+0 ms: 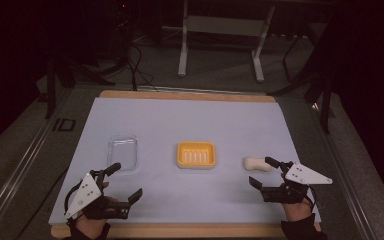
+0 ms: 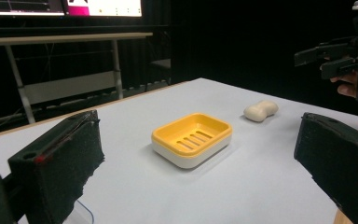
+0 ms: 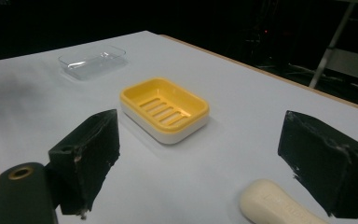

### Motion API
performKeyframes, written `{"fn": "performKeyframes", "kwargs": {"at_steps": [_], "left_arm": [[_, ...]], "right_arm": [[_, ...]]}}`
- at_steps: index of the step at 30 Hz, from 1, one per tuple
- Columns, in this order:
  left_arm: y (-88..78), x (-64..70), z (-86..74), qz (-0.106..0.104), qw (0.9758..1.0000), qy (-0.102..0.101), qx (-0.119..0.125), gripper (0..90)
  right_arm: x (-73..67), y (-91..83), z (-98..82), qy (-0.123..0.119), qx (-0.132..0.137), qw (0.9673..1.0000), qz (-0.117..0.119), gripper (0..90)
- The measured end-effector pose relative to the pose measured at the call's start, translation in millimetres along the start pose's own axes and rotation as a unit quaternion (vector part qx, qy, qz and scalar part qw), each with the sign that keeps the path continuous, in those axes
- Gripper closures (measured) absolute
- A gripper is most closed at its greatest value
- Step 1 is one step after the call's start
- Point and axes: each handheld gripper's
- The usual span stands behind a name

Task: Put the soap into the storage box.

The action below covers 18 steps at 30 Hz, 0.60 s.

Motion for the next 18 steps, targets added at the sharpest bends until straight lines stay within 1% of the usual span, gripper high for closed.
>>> {"fn": "performKeyframes", "kwargs": {"at_steps": [1,7,9,11,12,13,14,15,16,18], "left_arm": [[0.0,0.8,-0.2,-0.003,1.0000,-0.003,-0.001,1.2],[-1.0,2.8,-1.5,-0.007,0.9999,-0.011,-0.008,1.2],[-1.8,3.0,-2.7,-0.010,0.9998,-0.016,-0.010,1.2],[-2.7,2.5,-3.2,-0.011,0.9997,-0.016,-0.012,1.2],[-2.8,2.3,-3.3,-0.011,0.9997,-0.017,-0.012,1.2],[-3.2,1.9,-3.2,-0.011,0.9997,-0.017,-0.012,1.2],[-3.4,1.6,-3.1,-0.011,0.9997,-0.018,-0.010,1.2],[-3.5,1.2,-2.9,-0.013,0.9997,-0.021,-0.009,1.2],[-3.5,1.0,-3.0,-0.013,0.9997,-0.020,-0.010,1.2],[-3.2,1.0,-3.1,-0.014,0.9997,-0.020,-0.010,1.2]], "right_arm": [[0.2,0.2,-0.5,0.000,-0.003,1.0000,-0.001,12.6],[1.2,-1.1,-1.0,0.003,0.000,1.0000,-0.004,12.6],[2.1,-0.5,-1.6,0.001,-0.004,1.0000,-0.007,12.6],[3.2,0.6,-2.4,0.002,-0.011,0.9999,-0.002,13.6],[4.1,1.6,-2.5,0.004,-0.019,0.9998,0.004,13.7],[4.7,2.4,-2.7,0.005,-0.021,0.9997,0.009,13.8],[5.0,3.7,-2.6,0.001,-0.026,0.9995,0.019,13.8],[5.1,4.5,-2.4,-0.003,-0.029,0.9993,0.022,13.8],[5.8,6.1,-1.4,-0.009,-0.035,0.9989,0.030,13.7],[6.7,7.3,-0.2,-0.012,-0.042,0.9981,0.043,13.5]]}}
Point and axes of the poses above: each handheld gripper's, and its own axes: y roughly forward along the jaws, z roughly out of its top, x roughly to its right, and after that the axes turned 1 degree about y, right-handed
